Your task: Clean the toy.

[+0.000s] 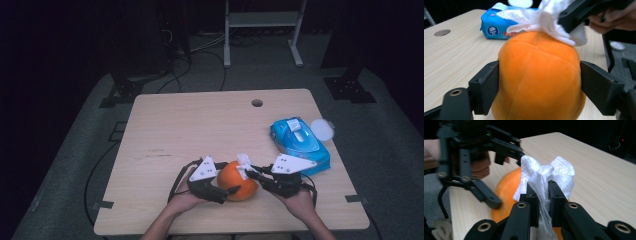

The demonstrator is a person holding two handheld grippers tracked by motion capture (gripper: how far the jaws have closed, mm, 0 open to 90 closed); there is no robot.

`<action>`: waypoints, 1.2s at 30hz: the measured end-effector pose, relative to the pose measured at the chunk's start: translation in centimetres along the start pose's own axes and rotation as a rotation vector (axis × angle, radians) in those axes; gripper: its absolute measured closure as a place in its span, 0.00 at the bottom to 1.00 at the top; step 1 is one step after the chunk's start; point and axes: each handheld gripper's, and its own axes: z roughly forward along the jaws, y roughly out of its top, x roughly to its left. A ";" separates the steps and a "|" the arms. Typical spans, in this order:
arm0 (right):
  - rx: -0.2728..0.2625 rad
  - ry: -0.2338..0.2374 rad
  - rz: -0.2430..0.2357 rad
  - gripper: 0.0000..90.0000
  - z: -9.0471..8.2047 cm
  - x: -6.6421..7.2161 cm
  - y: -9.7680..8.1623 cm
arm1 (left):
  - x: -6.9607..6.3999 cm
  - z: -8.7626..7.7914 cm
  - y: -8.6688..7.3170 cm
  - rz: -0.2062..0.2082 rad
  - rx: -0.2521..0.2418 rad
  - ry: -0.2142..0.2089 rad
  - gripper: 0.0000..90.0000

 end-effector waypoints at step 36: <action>0.024 -0.051 -0.067 0.89 -0.8 0.8 -0.2 | -0.2 1.6 -1.5 -0.046 -0.008 0.053 0.21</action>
